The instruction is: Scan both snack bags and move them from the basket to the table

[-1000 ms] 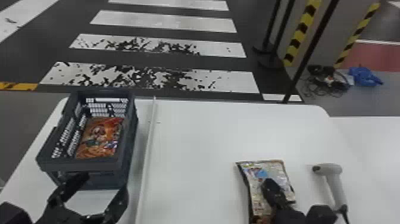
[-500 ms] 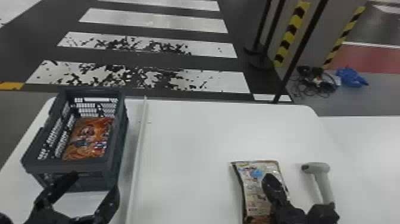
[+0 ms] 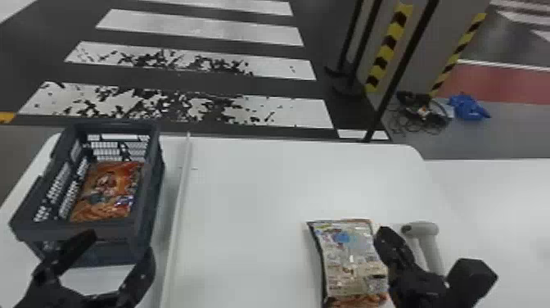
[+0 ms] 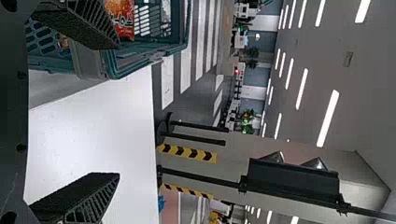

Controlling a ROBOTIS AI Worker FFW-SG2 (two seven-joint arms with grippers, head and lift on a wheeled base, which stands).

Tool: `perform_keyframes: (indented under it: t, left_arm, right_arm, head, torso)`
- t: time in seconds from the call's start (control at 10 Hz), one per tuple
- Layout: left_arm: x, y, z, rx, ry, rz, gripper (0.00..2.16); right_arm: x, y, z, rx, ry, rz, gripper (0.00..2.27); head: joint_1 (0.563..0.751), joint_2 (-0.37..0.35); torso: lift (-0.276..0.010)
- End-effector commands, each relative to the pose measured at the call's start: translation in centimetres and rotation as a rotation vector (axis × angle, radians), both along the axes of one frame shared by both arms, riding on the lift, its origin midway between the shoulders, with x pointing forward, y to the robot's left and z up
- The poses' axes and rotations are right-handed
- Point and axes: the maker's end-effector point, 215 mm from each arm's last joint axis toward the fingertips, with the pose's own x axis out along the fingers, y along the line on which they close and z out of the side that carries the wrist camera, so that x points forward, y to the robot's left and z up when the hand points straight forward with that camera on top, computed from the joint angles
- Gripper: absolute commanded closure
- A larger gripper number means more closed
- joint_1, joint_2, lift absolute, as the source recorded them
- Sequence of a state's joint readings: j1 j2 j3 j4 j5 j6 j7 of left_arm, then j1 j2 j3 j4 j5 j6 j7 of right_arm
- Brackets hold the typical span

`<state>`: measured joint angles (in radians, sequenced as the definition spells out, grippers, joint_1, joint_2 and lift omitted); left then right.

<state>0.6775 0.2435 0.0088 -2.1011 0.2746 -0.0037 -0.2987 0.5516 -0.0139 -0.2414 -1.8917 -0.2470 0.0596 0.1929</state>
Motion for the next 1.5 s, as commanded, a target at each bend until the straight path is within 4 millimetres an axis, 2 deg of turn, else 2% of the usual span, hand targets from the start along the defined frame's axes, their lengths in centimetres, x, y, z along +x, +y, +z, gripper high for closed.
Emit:
perform_keyframes:
  t: [0.0, 0.1, 0.3, 0.5, 0.7, 1.1, 1.4]
  left_arm:
    - [0.1, 0.1, -0.1, 0.003, 0.001, -0.001, 0.01]
    - [0.1, 0.3, -0.2, 0.006, 0.0, 0.0, 0.01]
    - [0.5, 0.5, -0.2, 0.004, 0.0, -0.003, 0.01]
    - [0.6, 0.5, -0.3, 0.005, 0.0, -0.006, 0.01]
    - [0.4, 0.4, -0.8, 0.004, 0.009, -0.014, 0.01]
    - [0.3, 0.6, -2.1, 0.004, 0.035, -0.011, 0.01]
    - [0.8, 0.6, -2.3, 0.002, 0.038, -0.006, 0.01]
  right_arm:
    - [-0.5, -3.6, -0.4, -0.032, 0.076, -0.04, 0.16]
    - [-0.7, -6.8, -0.7, -0.057, 0.111, -0.078, 0.07]
    - [-1.5, -12.5, -1.8, -0.106, 0.145, -0.142, 0.07]
    - [-1.5, -15.7, -1.5, -0.15, 0.139, -0.155, 0.07]
    - [-0.8, -17.2, -2.6, -0.156, 0.144, -0.142, 0.07]
    - [1.5, -18.1, -6.2, -0.107, 0.183, -0.11, 0.08]
    - [2.6, -19.6, -7.1, -0.11, 0.192, -0.121, 0.08]
  head:
    - [0.695, -0.196]
    - [0.695, -0.23]
    - [0.695, -0.313]
    - [0.695, -0.35]
    - [0.695, -0.35]
    - [0.695, -0.35]
    - [0.695, -0.35]
  torso:
    - [-0.098]
    - [-0.098]
    - [-0.098]
    - [-0.098]
    - [-0.098]
    - [-0.098]
    - [-0.098]
